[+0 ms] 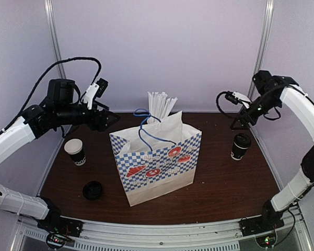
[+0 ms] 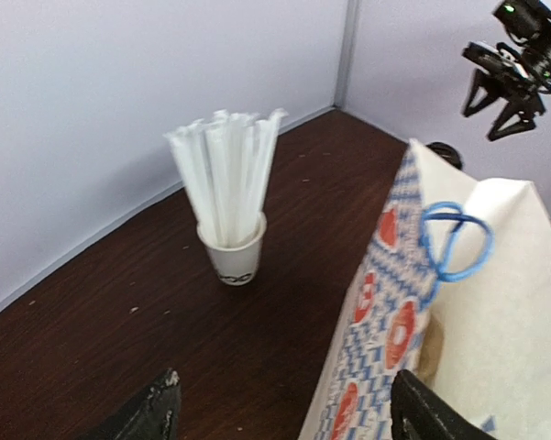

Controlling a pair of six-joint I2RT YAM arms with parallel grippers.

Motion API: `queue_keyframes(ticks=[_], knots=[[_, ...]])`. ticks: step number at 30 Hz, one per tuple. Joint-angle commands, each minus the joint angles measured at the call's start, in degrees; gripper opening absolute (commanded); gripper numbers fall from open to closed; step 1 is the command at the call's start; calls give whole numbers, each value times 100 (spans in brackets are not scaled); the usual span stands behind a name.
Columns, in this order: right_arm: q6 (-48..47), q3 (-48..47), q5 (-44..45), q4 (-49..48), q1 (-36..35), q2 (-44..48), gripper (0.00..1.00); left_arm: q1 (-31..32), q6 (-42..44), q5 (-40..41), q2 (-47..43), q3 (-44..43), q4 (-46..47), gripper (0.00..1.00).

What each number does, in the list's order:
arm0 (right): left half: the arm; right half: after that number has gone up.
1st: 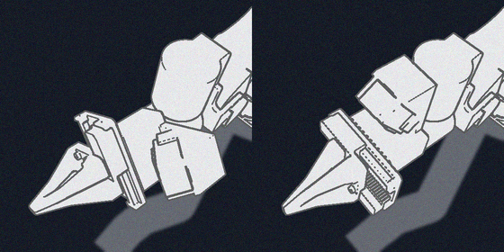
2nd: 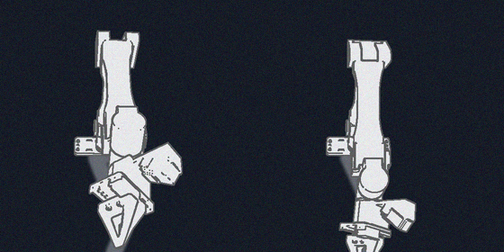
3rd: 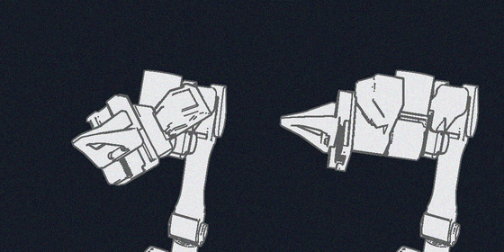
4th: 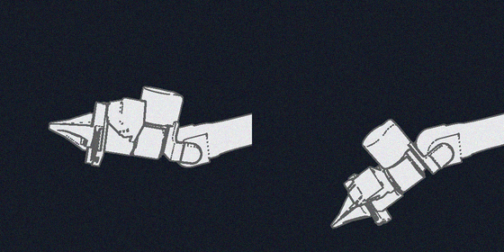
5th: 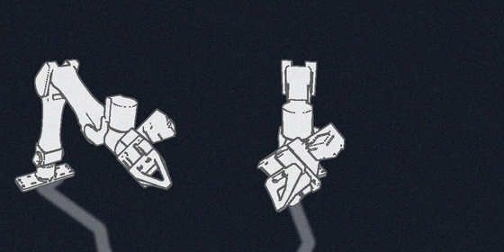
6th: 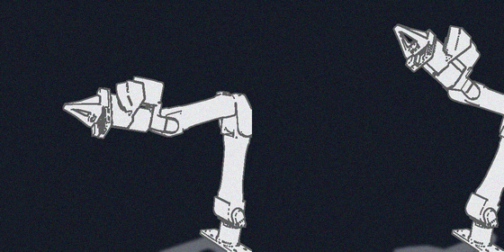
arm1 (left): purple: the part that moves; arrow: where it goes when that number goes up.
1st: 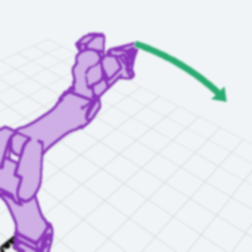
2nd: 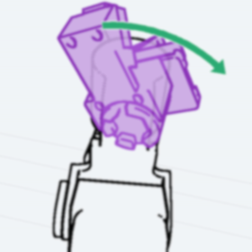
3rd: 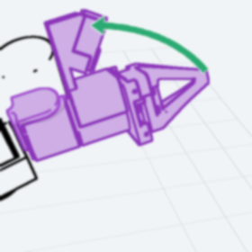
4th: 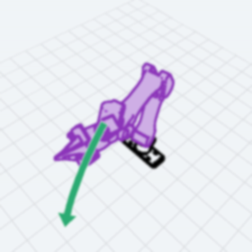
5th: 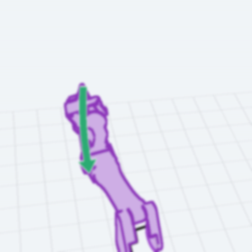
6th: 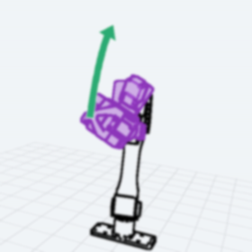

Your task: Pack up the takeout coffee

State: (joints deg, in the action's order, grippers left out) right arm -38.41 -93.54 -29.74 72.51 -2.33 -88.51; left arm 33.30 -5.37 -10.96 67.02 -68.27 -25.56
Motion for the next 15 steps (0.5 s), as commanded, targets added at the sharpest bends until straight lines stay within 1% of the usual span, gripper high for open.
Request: queue_keyframes(ticks=[1,3,6,10,15], knots=[[3,-377,-491,-49,-1508,706,72,-40,374,-2080,-18,-47,389,81],[9,-557,-455,-66,-2180,711,74,-34,273,-2529,176,-226,322,81],[-91,-1156,-555,203,-3010,421,75,-11,-60,-2668,548,-573,336,80],[-253,-1713,-447,327,-3785,-9,75,107,-220,-2584,845,-1010,376,80],[-137,-2397,-134,306,-4684,-539,75,335,-301,-2326,1474,-1825,-229,76]])
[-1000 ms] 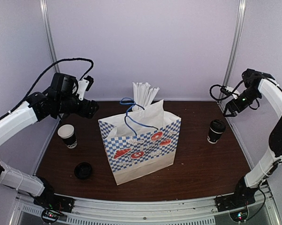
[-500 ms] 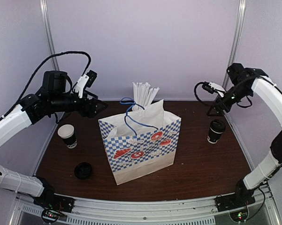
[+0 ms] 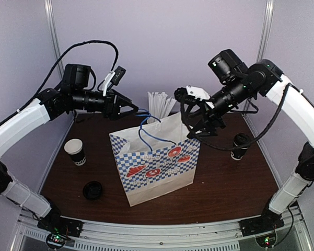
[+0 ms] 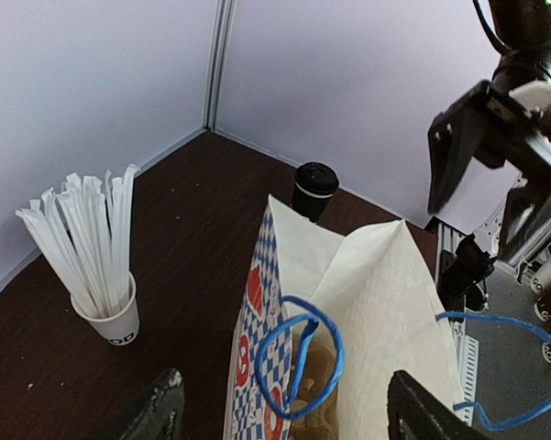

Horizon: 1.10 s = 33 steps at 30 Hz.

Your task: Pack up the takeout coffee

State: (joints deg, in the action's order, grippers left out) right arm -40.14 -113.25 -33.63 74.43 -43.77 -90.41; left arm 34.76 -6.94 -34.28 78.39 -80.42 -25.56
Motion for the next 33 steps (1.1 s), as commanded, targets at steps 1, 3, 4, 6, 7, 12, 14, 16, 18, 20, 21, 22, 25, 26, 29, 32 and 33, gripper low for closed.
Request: queue_keyframes(ticks=[1,3,4,6,7,12,14,16,18,20,21,22,25,26,29,32,33], knots=[[93,-508,342,55,-676,-439,74,233,-196,2,448,-738,-301,74],[213,-635,596,-73,-880,-626,72,307,-395,65,653,-925,-383,68],[232,-704,702,-74,-964,-711,71,331,-489,171,747,-1053,-486,64],[206,-813,733,-10,-1081,-810,68,346,-669,430,950,-1339,-807,54],[200,-823,710,-5,-1127,-808,65,347,-739,521,1018,-1455,-961,51],[242,-745,707,-17,-1273,-721,27,356,-904,1046,972,-1580,-1253,48],[264,-726,731,-23,-1283,-694,6,356,-1016,1215,936,-1602,-1336,55],[285,-710,744,-17,-1283,-683,0,356,-1156,1051,991,-1675,-1410,61],[287,-655,777,-6,-1283,-668,0,356,-1318,632,1158,-1843,-1554,62],[287,-588,789,-16,-1282,-627,0,356,-1518,205,1339,-1988,-1659,55],[284,-558,795,-16,-1283,-608,0,363,-1608,77,1403,-2028,-1692,51],[279,-525,806,-23,-1283,-593,0,364,-1665,25,1441,-2051,-1720,46],[270,-436,852,-48,-1283,-528,0,373,-1688,33,1483,-2095,-1717,30],[270,-401,866,-58,-1283,-503,0,373,-1686,36,1517,-2129,-1720,27],[279,-295,921,-101,-1281,-431,0,373,-1692,-33,1695,-2382,-1804,12],[287,-202,966,-115,-1283,-333,0,373,-1697,-169,1953,-2666,-1890,0],[287,-167,983,-121,-1283,-296,0,373,-1698,-223,2058,-2743,-1895,0]])
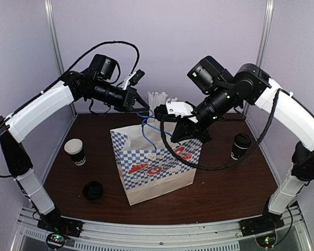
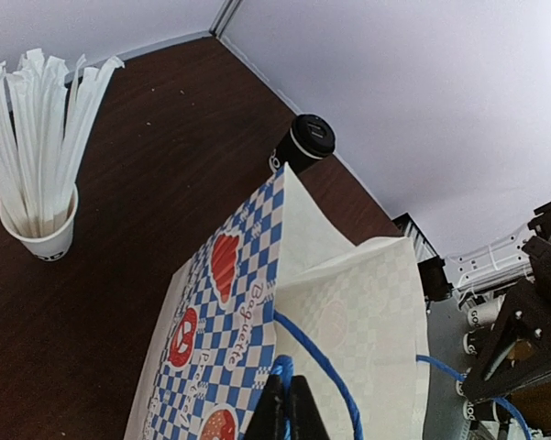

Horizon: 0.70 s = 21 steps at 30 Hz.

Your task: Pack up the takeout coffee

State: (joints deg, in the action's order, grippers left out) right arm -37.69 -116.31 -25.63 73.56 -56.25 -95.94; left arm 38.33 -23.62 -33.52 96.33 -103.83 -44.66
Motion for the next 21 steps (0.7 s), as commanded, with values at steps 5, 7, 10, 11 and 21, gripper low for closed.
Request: queue_keyframes(ticks=[5,7,10,11,21], knots=[[-7,199,83,61,-35,484,0,41,-55,-537,632,-863,262,0],[-19,180,56,111,-35,548,0,52,-70,-560,759,-1115,368,0],[-51,146,68,166,-35,624,0,57,-172,-669,995,-1437,547,0],[-54,144,79,175,-35,643,0,60,-237,-742,1086,-1547,607,0],[-166,547,415,34,-35,659,0,149,-520,-915,1986,-2469,868,0]])
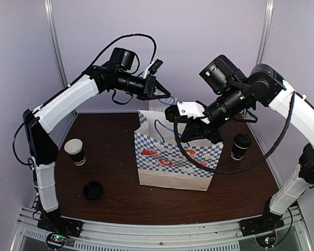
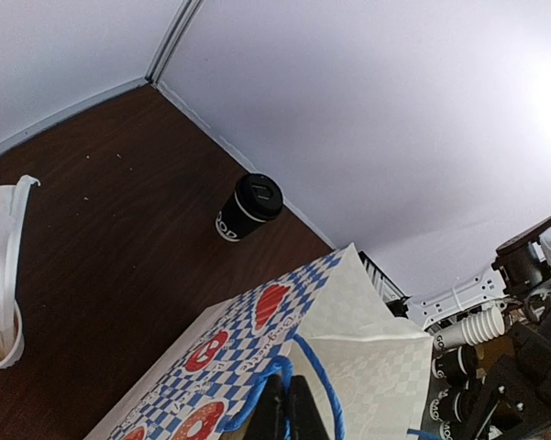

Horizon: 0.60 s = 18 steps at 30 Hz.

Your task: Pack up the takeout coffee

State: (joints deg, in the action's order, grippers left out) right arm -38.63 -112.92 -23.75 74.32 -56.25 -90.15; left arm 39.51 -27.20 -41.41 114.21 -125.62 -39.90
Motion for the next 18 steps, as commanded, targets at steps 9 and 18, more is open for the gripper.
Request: queue_keyframes(ticks=[9,18], knots=[[-10,205,475,-71,-4,147,28,31,-106,44,381,-542,318,40],[50,273,-350,118,1453,855,56,22,1362,1563,-1039,293,-375,75]])
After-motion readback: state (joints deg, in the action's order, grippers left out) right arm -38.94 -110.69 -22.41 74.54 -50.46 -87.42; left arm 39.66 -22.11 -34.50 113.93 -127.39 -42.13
